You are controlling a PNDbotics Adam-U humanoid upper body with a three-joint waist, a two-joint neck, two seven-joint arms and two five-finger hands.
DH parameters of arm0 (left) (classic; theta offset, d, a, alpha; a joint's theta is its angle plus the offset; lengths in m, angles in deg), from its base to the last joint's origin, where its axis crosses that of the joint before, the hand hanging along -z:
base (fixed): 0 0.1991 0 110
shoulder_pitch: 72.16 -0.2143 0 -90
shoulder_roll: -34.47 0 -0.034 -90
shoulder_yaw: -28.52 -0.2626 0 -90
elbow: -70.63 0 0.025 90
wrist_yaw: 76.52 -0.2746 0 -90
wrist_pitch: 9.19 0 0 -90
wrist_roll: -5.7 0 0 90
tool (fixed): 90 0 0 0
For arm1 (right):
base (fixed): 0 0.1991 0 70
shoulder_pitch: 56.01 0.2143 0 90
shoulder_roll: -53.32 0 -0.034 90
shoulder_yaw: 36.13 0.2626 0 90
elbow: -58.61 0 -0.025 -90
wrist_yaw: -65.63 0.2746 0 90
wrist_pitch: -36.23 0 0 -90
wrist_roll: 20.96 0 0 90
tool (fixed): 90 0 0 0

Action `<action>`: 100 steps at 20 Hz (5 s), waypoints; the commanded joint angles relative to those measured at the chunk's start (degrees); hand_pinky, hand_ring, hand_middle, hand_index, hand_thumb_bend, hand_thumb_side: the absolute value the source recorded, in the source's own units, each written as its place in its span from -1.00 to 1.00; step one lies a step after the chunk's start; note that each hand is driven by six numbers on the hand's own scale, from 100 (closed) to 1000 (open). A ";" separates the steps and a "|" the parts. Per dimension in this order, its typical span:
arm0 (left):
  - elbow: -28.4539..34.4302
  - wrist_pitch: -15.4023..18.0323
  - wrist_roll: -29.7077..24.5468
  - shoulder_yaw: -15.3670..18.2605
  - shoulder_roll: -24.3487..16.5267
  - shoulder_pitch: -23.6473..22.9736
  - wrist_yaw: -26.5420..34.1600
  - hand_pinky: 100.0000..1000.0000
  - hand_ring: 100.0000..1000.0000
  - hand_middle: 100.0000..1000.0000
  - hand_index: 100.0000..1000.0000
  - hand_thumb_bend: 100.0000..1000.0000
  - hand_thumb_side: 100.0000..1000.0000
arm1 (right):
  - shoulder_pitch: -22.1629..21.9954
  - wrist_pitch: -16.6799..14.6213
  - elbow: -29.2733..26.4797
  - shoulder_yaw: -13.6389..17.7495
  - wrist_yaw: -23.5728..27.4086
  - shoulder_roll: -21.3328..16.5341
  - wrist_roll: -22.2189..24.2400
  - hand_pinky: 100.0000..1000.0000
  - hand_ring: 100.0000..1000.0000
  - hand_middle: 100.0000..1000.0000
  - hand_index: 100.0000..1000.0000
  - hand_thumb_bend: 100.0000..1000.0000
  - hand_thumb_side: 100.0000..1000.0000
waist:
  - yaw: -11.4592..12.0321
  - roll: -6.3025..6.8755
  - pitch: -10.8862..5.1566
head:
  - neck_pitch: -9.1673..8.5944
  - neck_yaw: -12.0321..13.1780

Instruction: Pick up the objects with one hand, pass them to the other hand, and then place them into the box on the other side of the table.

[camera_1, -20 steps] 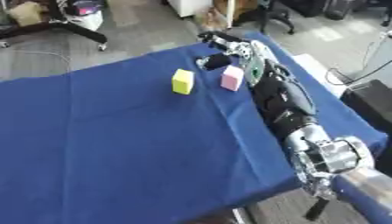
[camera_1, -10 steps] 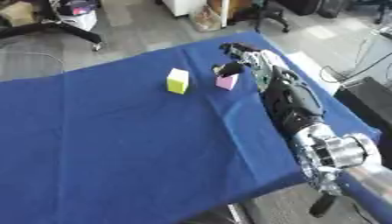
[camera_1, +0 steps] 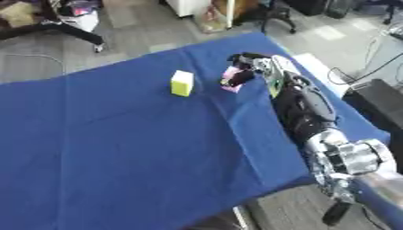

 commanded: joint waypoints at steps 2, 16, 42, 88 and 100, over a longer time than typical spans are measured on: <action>0.78 0.08 -0.22 -0.08 0.08 0.42 -0.56 0.72 0.26 0.21 0.55 0.16 -0.13 | 0.88 0.55 0.53 0.08 -2.54 -2.29 -0.12 0.74 0.76 0.78 1.00 -0.39 -0.10 | 0.02 -0.17 0.36 | -0.14 -0.27; 0.90 0.14 -0.16 -0.13 0.27 0.35 -1.06 0.72 0.26 0.21 0.55 0.16 -0.13 | 0.65 2.18 4.41 -0.26 -5.87 -2.36 -5.21 0.68 0.64 0.53 0.90 -0.53 -0.56 | 0.43 -0.14 0.62 | -0.14 -0.81; -0.06 0.19 0.07 -0.64 0.48 0.57 -4.03 0.71 0.25 0.21 0.54 0.11 -0.16 | -1.59 -4.57 -23.37 -2.28 9.25 1.58 -10.17 0.51 0.41 0.05 0.20 -1.00 -1.00 | 0.35 -0.28 0.31 | -0.14 1.75; -21.13 13.02 12.76 -12.71 9.34 9.65 -7.07 0.68 0.29 0.27 0.53 0.25 -0.23 | -20.38 8.37 -61.00 -18.03 36.26 29.10 3.84 0.35 0.25 0.00 0.08 -1.00 -0.73 | -1.52 -0.87 0.83 | -0.14 18.02; -21.64 12.92 15.75 -11.61 9.54 9.47 -6.08 0.69 0.30 0.30 0.55 0.28 -0.22 | -20.41 8.46 -60.93 -18.47 36.37 28.93 5.02 0.35 0.25 0.01 0.09 -1.00 -0.71 | -1.63 -0.92 0.91 | -0.14 18.31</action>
